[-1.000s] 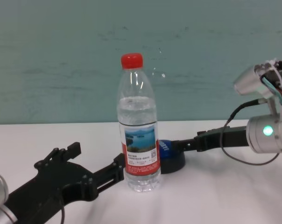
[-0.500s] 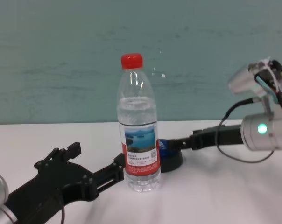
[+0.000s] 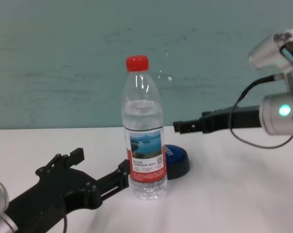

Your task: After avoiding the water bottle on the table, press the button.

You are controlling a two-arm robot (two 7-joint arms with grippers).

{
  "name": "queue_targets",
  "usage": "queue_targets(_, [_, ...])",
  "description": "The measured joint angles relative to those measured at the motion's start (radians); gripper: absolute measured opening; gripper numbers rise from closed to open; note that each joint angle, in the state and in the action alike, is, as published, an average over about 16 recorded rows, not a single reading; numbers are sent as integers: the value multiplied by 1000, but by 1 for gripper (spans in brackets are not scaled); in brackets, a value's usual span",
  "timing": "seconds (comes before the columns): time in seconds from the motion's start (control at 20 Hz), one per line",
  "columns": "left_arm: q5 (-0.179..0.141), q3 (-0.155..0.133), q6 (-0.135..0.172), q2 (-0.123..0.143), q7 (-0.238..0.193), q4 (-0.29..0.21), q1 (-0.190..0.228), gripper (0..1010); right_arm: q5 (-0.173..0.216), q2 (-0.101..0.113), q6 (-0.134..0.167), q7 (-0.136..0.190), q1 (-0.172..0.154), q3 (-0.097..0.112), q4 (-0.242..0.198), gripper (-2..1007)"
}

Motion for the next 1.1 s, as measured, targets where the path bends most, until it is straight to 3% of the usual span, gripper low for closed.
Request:
queue_targets(0.6, [0, 0, 0, 0, 0, 0, 0, 1000, 33, 66, 20, -42, -71, 41, -163, 1004])
queue_targets(0.85, [0, 0, 0, 0, 0, 0, 0, 1000, 50, 103, 21, -67, -116, 75, -237, 1004])
queue_targets(1.1, [0, 0, 0, 0, 0, 0, 0, 1000, 72, 145, 20, -96, -179, 123, -331, 1004])
